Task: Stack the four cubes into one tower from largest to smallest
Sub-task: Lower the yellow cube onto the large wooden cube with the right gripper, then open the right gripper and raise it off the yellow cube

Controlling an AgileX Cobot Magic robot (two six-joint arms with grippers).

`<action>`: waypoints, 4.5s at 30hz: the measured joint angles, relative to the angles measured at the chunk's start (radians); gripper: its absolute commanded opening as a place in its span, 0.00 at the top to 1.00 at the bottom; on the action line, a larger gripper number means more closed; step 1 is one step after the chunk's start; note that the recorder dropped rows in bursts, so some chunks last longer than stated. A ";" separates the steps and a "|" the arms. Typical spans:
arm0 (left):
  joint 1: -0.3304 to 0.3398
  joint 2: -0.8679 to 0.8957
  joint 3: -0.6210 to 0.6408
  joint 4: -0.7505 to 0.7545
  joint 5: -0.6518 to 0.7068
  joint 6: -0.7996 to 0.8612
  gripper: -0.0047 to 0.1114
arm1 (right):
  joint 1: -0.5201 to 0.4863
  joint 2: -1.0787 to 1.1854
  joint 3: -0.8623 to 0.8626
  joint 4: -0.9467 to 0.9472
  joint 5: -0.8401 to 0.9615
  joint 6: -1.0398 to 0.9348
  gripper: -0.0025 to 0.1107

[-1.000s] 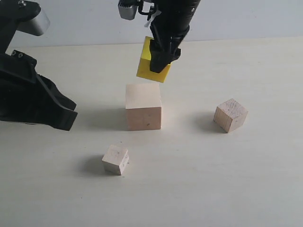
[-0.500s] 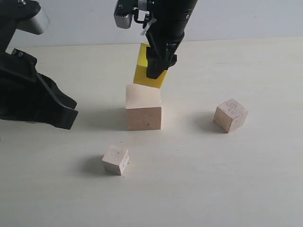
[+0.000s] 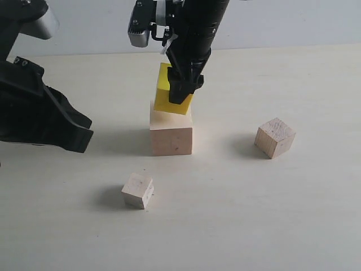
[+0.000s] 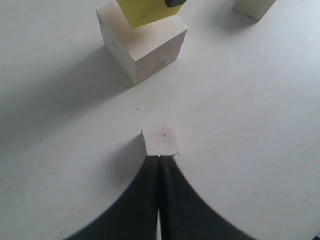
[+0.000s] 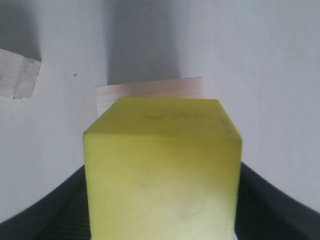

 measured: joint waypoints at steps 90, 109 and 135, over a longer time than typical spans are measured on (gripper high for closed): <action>0.000 0.000 0.000 0.000 -0.001 0.000 0.96 | 0.000 0.047 0.000 0.047 -0.002 0.094 0.79; 0.000 0.000 0.000 0.000 -0.001 0.000 0.96 | 0.000 0.047 0.000 0.052 -0.002 0.160 0.32; 0.000 0.000 0.000 0.000 -0.007 0.000 0.96 | 0.000 -0.084 0.000 -0.024 -0.001 0.375 0.48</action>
